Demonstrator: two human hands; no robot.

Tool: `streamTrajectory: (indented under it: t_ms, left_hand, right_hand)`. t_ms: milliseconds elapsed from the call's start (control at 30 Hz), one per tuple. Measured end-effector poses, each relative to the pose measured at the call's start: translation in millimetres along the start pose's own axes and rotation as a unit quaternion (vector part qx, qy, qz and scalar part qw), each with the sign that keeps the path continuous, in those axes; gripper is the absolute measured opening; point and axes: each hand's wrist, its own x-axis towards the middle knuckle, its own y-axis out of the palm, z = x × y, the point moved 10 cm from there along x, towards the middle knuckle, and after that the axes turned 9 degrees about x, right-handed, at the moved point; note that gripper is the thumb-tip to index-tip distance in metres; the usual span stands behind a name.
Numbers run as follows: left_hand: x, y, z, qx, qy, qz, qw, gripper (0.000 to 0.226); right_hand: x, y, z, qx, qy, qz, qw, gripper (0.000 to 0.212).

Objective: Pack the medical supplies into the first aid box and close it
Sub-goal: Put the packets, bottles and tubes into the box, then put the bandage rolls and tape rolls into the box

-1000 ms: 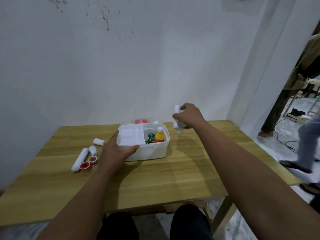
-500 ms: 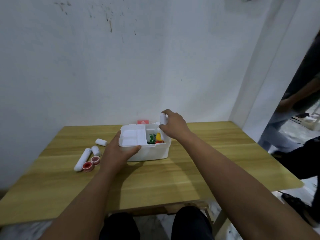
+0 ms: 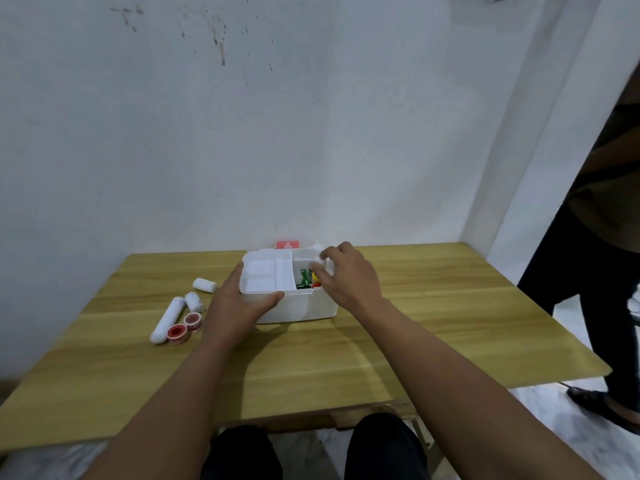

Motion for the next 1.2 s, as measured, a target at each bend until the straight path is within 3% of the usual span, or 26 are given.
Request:
streamTrajectory:
  t_ms: [233, 500, 700, 867, 933, 1000, 1100, 1200]
  left_hand:
    - [1.0, 0.1, 0.4, -0.002, 0.005, -0.002, 1.000, 0.096]
    - [1.7, 0.9, 2.4, 0.013, 0.006, 0.000, 1.000, 0.097]
    - [1.6, 0.3, 2.6, 0.003, 0.006, 0.005, 1.000, 0.095]
    - [4.6, -0.5, -4.3, 0.002, 0.022, 0.050, 0.999, 0.087]
    - [7.4, -3.1, 2.8, 0.022, 0.006, 0.082, 0.996, 0.092]
    - [14.8, -18.9, 18.9, 0.012, -0.034, 0.056, 0.998, 0.095]
    - [34.5, -54.2, 46.0, 0.023, -0.066, -0.031, 0.997, 0.062]
    - [57.4, -65.4, 66.4, 0.173, -0.053, 0.007, 0.983, 0.041]
  right_hand:
    - [6.6, 2.3, -15.8, 0.077, 0.050, 0.005, 0.996, 0.045]
    - [3.9, 32.4, -17.1, 0.027, 0.060, 0.122, 0.990, 0.087]
    - [10.3, 36.8, -13.4, 0.084, 0.090, 0.130, 0.984, 0.108]
    - [26.1, 39.8, -7.3, 0.166, 0.104, 0.133, 0.972, 0.102]
    - [29.4, 45.2, -8.7, 0.161, 0.107, 0.141, 0.971, 0.099]
    - [29.5, 51.0, -10.2, 0.142, 0.107, 0.149, 0.973, 0.102]
    - [30.7, 53.9, -11.1, 0.136, 0.103, 0.146, 0.974, 0.110]
    - [31.7, 55.0, -13.4, 0.134, 0.094, 0.143, 0.976, 0.111]
